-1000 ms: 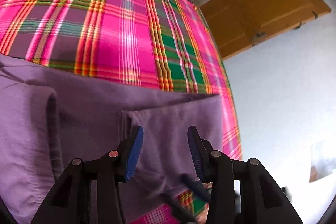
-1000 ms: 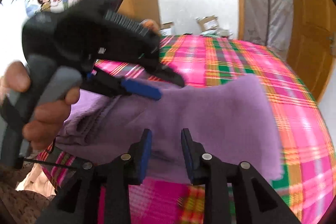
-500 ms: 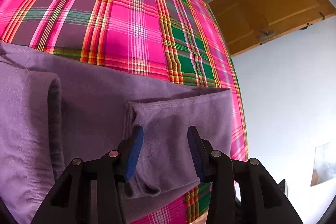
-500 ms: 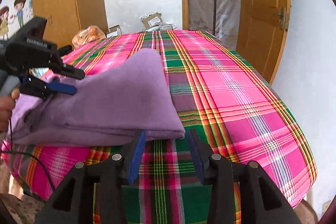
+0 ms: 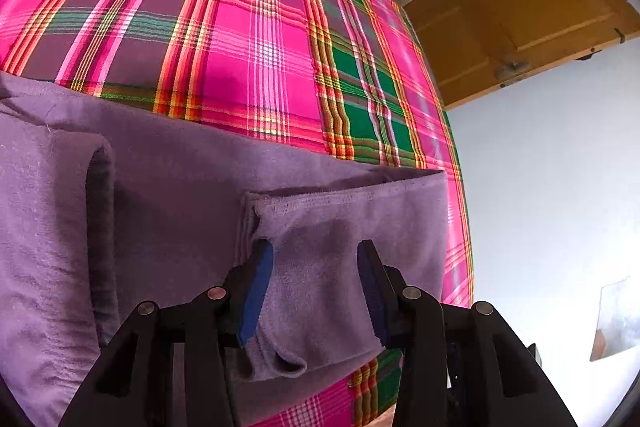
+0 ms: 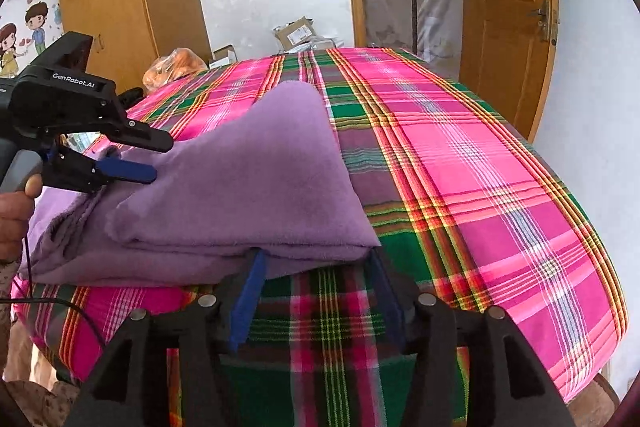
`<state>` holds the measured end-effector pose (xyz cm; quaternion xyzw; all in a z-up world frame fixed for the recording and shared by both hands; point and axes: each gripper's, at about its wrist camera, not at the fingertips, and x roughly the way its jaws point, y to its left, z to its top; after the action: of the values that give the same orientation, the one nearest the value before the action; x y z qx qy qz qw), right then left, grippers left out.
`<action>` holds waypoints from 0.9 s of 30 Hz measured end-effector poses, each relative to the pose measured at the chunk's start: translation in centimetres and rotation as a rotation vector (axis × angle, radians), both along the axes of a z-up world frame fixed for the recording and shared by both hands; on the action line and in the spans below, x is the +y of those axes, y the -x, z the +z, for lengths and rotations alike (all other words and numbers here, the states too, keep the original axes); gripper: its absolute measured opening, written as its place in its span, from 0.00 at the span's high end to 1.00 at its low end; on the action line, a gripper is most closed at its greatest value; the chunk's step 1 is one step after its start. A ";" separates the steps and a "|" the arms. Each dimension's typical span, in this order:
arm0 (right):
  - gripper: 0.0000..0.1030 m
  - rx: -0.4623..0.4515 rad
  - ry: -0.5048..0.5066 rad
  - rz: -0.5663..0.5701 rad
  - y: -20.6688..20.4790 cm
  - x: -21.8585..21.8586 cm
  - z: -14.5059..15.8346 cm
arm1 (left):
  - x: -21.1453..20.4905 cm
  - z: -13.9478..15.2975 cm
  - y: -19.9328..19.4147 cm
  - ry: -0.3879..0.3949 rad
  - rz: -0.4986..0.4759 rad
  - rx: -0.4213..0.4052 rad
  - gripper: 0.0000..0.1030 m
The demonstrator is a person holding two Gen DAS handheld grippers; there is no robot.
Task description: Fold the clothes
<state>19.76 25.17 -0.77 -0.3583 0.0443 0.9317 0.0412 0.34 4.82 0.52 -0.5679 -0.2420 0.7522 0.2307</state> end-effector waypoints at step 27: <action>0.49 0.036 -0.283 -0.127 2.1 0.4 1.1 | 0.0 0.0 0.0 0.012 -0.029 0.005 0.57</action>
<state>17.62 25.55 0.33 -0.3286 -0.0642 0.9304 0.1495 0.34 4.85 0.55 -0.5708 -0.2287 0.7516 0.2387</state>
